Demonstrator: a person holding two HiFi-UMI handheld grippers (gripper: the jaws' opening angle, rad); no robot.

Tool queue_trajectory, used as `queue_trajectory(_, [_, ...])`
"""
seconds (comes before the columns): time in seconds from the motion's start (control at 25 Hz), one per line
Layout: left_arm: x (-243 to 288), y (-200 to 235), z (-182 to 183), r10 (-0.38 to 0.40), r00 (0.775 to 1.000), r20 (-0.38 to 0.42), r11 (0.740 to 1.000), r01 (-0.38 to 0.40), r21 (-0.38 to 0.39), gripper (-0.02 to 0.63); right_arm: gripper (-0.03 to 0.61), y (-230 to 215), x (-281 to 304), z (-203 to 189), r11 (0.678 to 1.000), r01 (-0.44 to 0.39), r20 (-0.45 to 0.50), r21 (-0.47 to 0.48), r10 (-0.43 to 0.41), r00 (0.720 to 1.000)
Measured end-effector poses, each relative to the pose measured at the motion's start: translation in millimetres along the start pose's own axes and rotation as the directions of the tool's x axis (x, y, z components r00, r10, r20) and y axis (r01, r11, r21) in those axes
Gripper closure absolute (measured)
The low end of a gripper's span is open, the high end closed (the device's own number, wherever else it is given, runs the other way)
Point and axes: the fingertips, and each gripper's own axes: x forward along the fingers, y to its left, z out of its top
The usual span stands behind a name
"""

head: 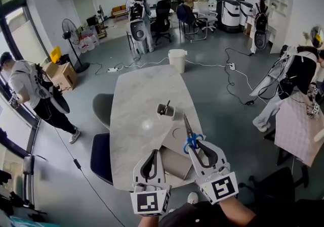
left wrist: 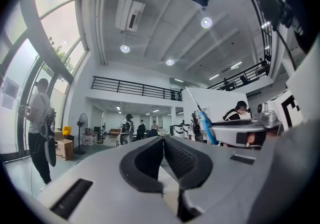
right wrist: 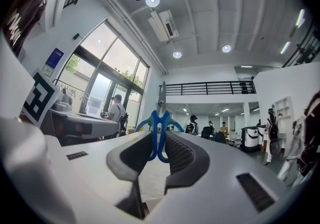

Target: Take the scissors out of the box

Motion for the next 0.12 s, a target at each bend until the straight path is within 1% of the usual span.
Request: queue_trajectory(0.12, [-1.4, -1.1, -1.3, -0.003, 1.0, -0.003, 1.0, 0.003, 0.001, 0.597, 0.502, -0.4, -0.6, -2.8, 1.0, 0.003, -0.005, -0.013, -0.003, 1.0])
